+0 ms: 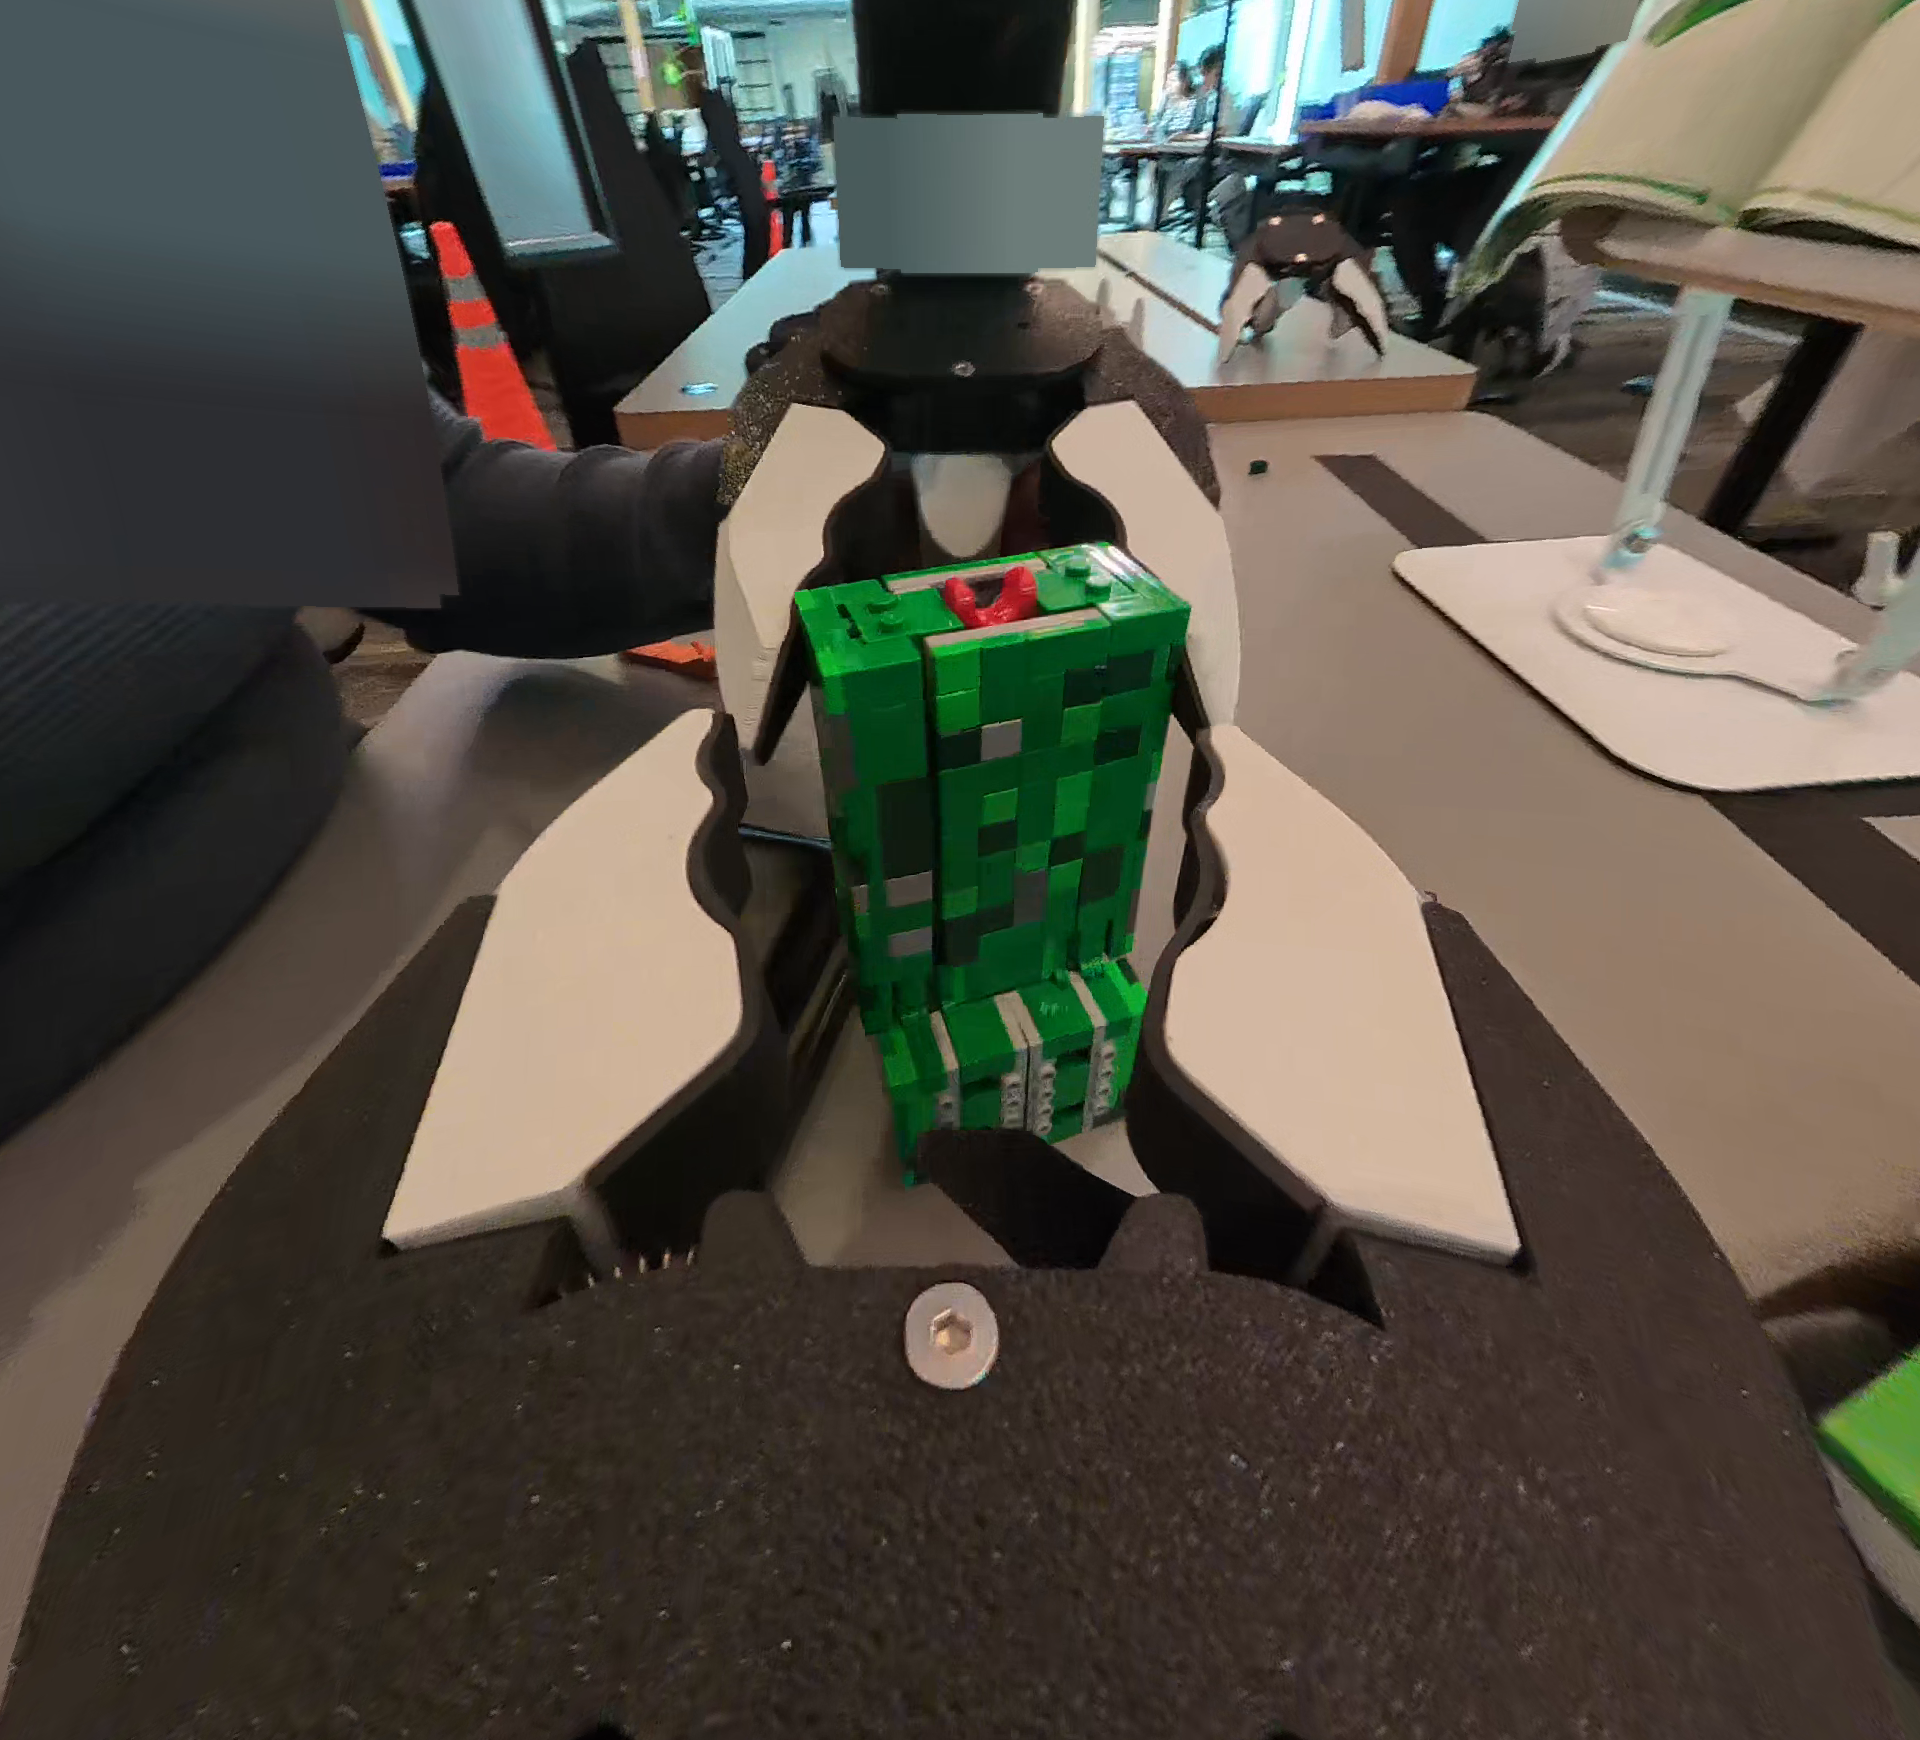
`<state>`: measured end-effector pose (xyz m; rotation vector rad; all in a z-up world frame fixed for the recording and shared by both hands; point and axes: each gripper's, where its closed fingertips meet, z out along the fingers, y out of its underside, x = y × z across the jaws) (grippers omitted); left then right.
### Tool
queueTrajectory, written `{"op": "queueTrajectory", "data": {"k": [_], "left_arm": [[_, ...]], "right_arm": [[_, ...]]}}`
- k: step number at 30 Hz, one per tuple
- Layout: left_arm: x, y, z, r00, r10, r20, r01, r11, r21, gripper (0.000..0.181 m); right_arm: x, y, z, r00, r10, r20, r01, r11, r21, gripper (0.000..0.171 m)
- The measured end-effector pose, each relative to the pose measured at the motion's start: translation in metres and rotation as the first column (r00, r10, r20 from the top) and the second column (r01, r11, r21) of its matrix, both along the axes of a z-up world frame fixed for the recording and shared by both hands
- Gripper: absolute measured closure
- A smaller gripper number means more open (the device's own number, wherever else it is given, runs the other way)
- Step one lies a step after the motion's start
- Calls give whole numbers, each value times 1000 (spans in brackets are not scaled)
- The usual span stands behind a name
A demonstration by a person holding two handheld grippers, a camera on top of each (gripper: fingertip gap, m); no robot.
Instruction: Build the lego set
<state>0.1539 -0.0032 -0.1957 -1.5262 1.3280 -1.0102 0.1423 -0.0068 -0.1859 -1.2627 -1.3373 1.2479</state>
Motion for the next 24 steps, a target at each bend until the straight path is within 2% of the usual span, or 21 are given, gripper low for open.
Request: {"op": "queueTrajectory", "data": {"k": [8,11,15,18,24], "left_arm": [[-3,1,1,999,-35,36,36,999,-29,99],[-4,-1,1,998,-50,44,52,998,-37,99],[-4,-1,0,997,-64,36,65,997,-39,99],[-5,-2,0,997,-70,31,72,997,-40,99],[-4,-2,0,996,-75,39,76,996,-37,99]], "right_arm": [[-12,7,4,995,93,-28,-92,995,47,95],[-15,5,8,992,114,-45,-111,991,74,88],[-19,4,8,992,128,6,-128,985,115,84],[-21,4,8,989,145,16,-146,982,118,95],[-21,4,7,992,129,12,-129,983,133,96]]}}
